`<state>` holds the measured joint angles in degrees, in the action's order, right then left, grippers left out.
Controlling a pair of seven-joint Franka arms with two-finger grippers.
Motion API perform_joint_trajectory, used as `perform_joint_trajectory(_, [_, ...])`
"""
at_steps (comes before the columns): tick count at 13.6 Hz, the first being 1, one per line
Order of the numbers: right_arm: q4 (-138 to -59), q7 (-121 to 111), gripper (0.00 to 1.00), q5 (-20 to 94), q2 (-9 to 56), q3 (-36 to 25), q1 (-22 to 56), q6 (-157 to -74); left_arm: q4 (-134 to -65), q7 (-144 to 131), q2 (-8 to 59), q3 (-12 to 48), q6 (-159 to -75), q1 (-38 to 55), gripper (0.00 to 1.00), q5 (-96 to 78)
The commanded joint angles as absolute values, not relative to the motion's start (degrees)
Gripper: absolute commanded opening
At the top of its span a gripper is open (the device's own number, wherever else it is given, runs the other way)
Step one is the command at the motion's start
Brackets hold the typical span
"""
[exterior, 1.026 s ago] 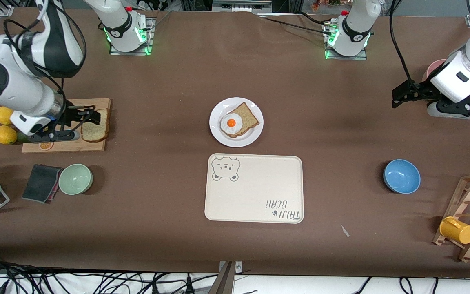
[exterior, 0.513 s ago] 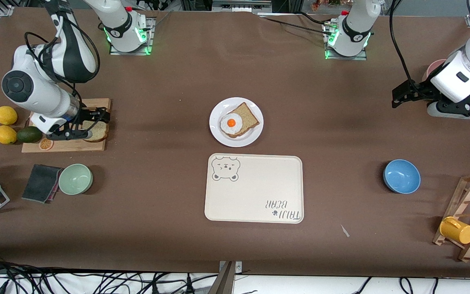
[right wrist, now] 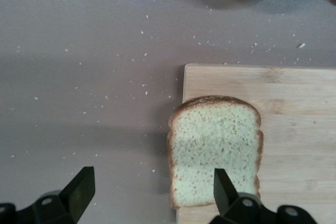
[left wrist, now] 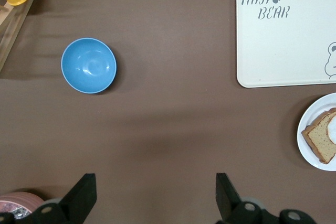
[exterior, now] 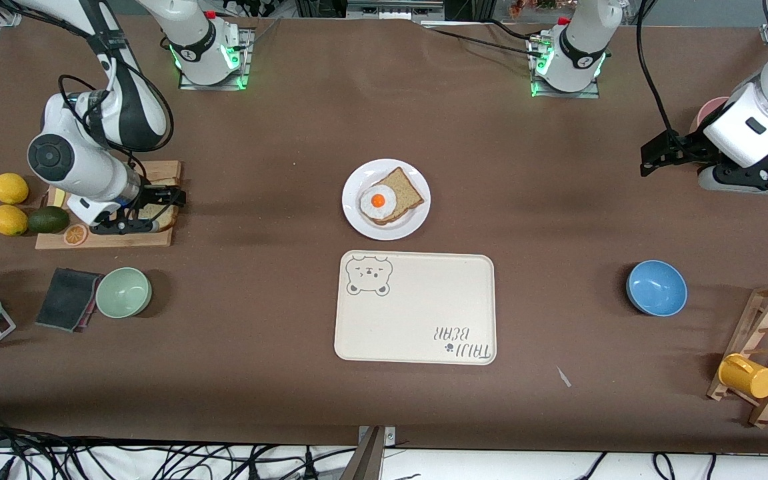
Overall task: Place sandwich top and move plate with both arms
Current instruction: 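Move the right gripper over the bread slice on the cutting board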
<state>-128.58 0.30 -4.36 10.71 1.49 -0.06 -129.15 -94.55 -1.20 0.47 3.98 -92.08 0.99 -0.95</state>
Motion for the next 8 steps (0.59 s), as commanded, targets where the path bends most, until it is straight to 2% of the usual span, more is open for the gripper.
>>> perform_joint_trajectory(1, [-129.11, 0.17, 1.0, -6.5, 12.56, 1.41, -0.26, -131.83, -92.72, -1.76, 1.23, 3.96, -90.79, 1.14, 1.0, -1.58])
perform_joint_trajectory(8, [-129.29, 0.18, 0.99, -8.44, 17.4, -0.09, -0.35, -133.07, -92.72, -1.76, 1.23, 3.87, -90.79, 1.14, 1.0, -1.58])
